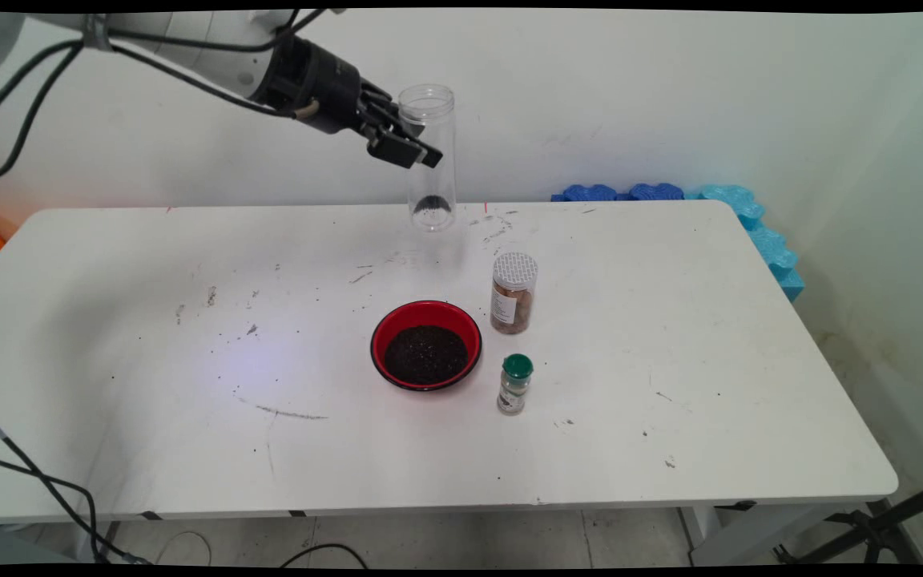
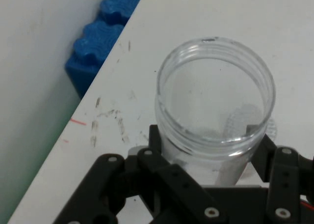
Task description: Place the picked object on the table
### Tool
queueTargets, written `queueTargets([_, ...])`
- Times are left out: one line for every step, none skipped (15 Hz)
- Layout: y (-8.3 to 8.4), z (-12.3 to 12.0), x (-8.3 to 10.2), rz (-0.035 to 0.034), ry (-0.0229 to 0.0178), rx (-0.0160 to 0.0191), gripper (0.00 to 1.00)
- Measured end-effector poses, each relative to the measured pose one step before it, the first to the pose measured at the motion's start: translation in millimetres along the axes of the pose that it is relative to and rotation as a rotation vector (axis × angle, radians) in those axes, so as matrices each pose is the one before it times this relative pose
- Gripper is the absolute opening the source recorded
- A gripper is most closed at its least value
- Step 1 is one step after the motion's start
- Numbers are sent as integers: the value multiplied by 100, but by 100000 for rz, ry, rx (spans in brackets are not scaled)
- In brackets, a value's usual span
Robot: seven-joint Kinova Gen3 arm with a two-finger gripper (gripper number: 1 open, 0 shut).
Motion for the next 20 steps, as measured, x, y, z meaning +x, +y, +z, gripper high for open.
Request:
queueTargets([-75, 143, -354, -513, 87, 393, 0])
queueTargets([-93, 240, -575, -487, 239, 439, 0])
queueTargets([-83, 314, -659, -411, 181, 365, 0])
queueTargets([-66, 381, -696, -648, 194, 327, 0])
queueTargets([-11, 451, -725, -701, 168, 177, 0])
queueTargets([-1, 409, -622, -589, 104, 169, 0])
queueTargets([13, 554, -691, -557, 12, 172, 0])
queueTargets([13, 490, -605, -486, -86, 344, 0])
queueTargets([2, 593, -687, -713, -189, 418, 0])
queueTargets([0, 570, -684, -931, -236, 477, 0])
queueTargets([-5, 511, -571, -1028, -213, 439, 0])
queueTargets([-12, 340, -363, -721, -158, 279, 0])
queueTargets([22, 600, -616, -1121, -287, 171, 0])
queueTargets([26, 488, -487, -802, -229, 51, 0])
queueTargets([45, 570, -503, -707, -248, -104, 0])
queueTargets([26, 538, -472, -535, -248, -100, 0])
queueTargets([15, 433, -384, -349, -220, -69, 0])
queueTargets([2, 459, -434, -309, -299, -2, 0])
queueTargets([-8, 362, -342, -199, -275, 11, 0])
queueTargets([-6, 231, -209, -86, -172, -1, 0])
